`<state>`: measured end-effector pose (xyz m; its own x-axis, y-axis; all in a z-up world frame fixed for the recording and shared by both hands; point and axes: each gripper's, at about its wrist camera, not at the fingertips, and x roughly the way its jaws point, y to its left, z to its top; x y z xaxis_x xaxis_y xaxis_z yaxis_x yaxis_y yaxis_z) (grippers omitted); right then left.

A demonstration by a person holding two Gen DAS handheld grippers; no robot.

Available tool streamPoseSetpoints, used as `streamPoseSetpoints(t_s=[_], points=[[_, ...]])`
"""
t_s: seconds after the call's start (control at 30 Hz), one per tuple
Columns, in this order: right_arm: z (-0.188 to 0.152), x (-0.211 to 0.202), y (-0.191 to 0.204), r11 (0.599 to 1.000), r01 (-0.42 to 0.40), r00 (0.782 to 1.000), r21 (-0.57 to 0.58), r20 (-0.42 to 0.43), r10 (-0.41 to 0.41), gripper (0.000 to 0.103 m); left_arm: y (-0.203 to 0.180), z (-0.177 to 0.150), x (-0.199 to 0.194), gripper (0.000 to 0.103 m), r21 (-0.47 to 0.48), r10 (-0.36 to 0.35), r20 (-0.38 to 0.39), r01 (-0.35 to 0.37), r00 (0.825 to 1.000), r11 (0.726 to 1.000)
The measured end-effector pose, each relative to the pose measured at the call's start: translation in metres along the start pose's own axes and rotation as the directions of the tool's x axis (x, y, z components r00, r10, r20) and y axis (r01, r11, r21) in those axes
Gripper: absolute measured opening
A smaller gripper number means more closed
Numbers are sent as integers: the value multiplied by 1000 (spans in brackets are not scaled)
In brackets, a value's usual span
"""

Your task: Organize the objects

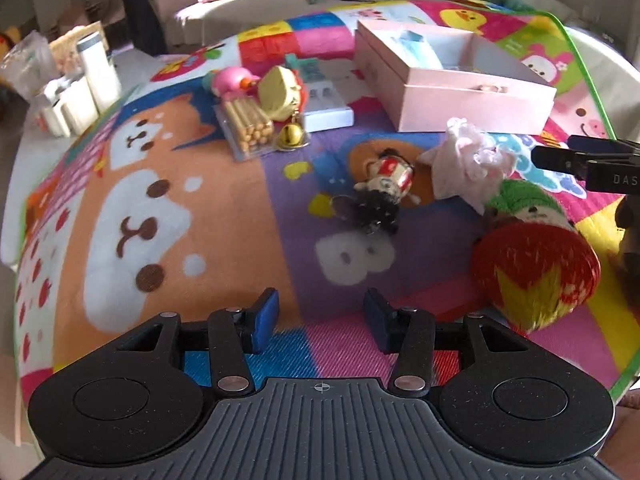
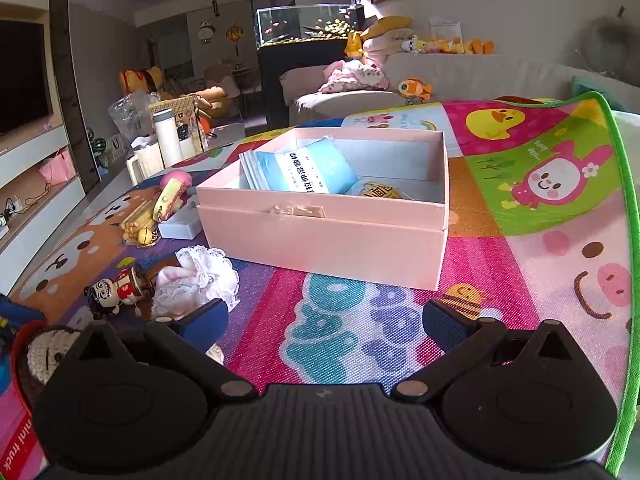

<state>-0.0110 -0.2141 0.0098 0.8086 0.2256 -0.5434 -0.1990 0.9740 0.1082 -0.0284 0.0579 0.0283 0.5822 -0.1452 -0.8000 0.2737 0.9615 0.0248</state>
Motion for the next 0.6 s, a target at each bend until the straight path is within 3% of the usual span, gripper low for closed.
streamPoseSetpoints(t_s=[0.23,0.43,0.53,0.6], points=[[0,1,0,1000,-2,1000,2,-2,2,103,-9,1,8,70,27,-10,15,10,1000,1000],[0,0,-2,1000,0,1000,16,3,0,103,-3,2,7,72,-4,-41,34,41,999,999],[-1,-2,-5,999,2,1000,38,18,-2,103,11,7,-5,67,-75,-141,61,146,988,986],[-1,-4,-8,998,-3,1000,57,31,2,103,15,14,-21,67,-106,-275,125,289,953,952]])
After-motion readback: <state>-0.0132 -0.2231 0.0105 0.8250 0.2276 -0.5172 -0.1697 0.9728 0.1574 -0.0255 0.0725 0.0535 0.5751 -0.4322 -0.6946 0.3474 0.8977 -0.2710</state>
